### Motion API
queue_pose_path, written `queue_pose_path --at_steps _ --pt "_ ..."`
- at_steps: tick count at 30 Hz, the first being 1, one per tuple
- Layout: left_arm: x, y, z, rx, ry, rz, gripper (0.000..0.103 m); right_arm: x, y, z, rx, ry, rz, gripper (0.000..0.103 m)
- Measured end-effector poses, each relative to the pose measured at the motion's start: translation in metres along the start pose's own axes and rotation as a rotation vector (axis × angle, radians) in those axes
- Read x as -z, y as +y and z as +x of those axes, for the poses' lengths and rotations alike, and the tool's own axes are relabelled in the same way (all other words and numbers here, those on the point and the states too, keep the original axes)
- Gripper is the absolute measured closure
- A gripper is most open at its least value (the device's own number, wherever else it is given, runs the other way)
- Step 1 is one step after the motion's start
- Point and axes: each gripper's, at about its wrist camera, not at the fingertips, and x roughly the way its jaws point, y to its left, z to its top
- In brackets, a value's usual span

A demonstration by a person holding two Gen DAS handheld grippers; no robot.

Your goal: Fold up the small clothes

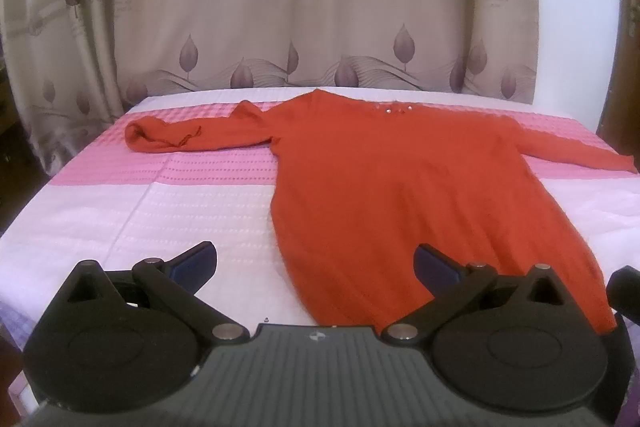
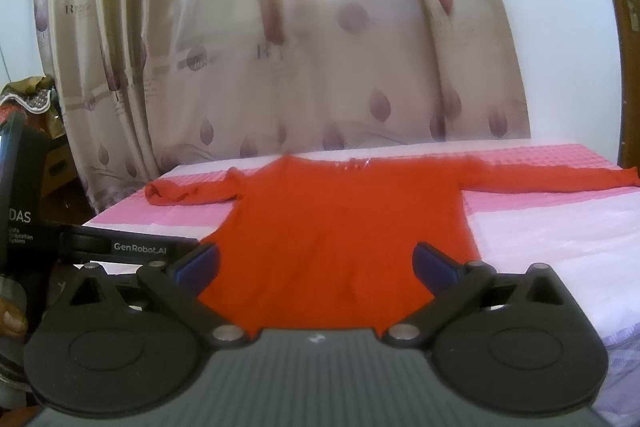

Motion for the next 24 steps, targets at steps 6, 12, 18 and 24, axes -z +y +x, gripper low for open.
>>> queue_pose_path --at_steps 6,12,18,24 --pt "0.001 0.002 0.001 0.001 0.002 0.001 0.000 0.001 -0.001 0.002 -0.006 0.009 0.002 0.000" --pt "-0.004 0.017 0.013 -0.037 -0.018 0.015 0.000 -0.001 -0.005 0.012 -0.016 0.033 -0.001 0.000" --pt "-0.023 0.063 0.051 -0.145 -0.071 0.042 0.002 -0.002 -0.008 0.027 -0.016 0.061 0.004 0.000" --pt "-0.048 0.115 0.116 -0.315 -0.121 0.150 0.017 0.003 -0.013 0.049 -0.020 0.114 0.017 0.000"
